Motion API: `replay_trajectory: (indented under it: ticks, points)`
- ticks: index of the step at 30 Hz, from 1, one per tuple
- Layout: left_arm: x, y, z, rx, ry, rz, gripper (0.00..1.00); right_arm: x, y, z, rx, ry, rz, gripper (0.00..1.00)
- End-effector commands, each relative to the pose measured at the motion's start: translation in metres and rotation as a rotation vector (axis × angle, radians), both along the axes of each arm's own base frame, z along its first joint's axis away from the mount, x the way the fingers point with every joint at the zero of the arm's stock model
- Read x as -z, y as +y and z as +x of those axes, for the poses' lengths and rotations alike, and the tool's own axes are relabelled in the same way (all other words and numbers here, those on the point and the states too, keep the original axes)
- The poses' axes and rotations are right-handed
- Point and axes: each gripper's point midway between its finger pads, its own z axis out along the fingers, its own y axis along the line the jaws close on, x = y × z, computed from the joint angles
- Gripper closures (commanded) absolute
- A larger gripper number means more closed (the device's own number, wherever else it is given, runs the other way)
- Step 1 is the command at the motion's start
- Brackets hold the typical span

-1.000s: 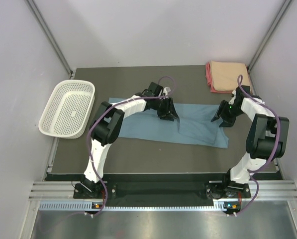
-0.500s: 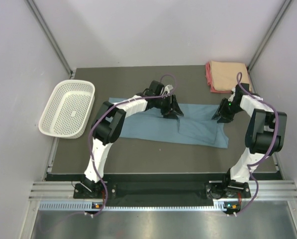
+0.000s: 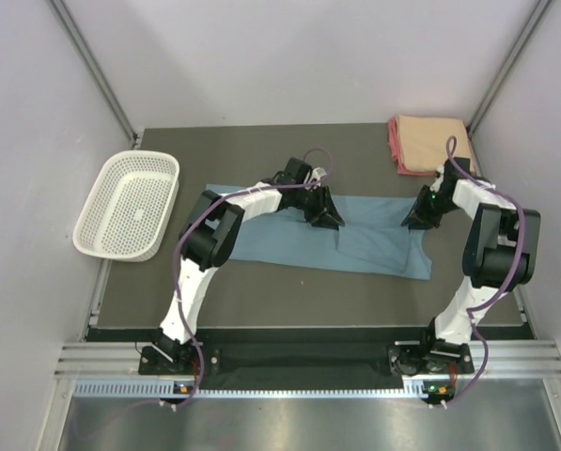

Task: Fold and stack the t-shirts
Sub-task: Fold the tshirt

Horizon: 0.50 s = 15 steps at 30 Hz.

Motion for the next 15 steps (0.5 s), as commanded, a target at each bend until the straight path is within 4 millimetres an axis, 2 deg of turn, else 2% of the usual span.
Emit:
replay_trajectory:
  ticks: [1, 4, 5, 7, 10, 13, 14, 15]
  points:
    - [-0.012, -0.009, 0.007, 0.008, -0.031, -0.025, 0.68, -0.003, -0.009, 0.017, 0.012, -0.046, -0.011, 0.77]
    - [-0.008, -0.008, 0.009, 0.01, -0.038, -0.002, 0.79, 0.001, -0.013, 0.016, 0.02, -0.032, -0.037, 0.88]
    - [-0.006, -0.006, 0.01, 0.011, -0.047, 0.011, 0.89, 0.001, -0.016, 0.015, 0.026, -0.031, -0.05, 0.94]
    - [-0.001, -0.003, 0.009, 0.008, -0.04, 0.042, 1.0, 0.001, -0.026, 0.015, 0.05, -0.029, -0.089, 0.98]
    - [0.01, 0.005, 0.009, 0.001, -0.039, 0.101, 1.0, -0.001, -0.037, 0.015, 0.074, -0.034, -0.121, 1.0]
    - [0.023, 0.013, 0.005, 0.01, -0.026, 0.156, 1.0, 0.006, -0.036, 0.013, 0.066, -0.021, -0.112, 1.0]
    - [0.023, 0.013, 0.004, 0.013, -0.023, 0.161, 0.85, 0.007, -0.035, 0.012, 0.062, -0.021, -0.109, 1.0]
    - [0.025, 0.016, 0.001, 0.016, -0.012, 0.174, 0.78, 0.008, -0.034, 0.011, 0.057, -0.018, -0.108, 0.98]
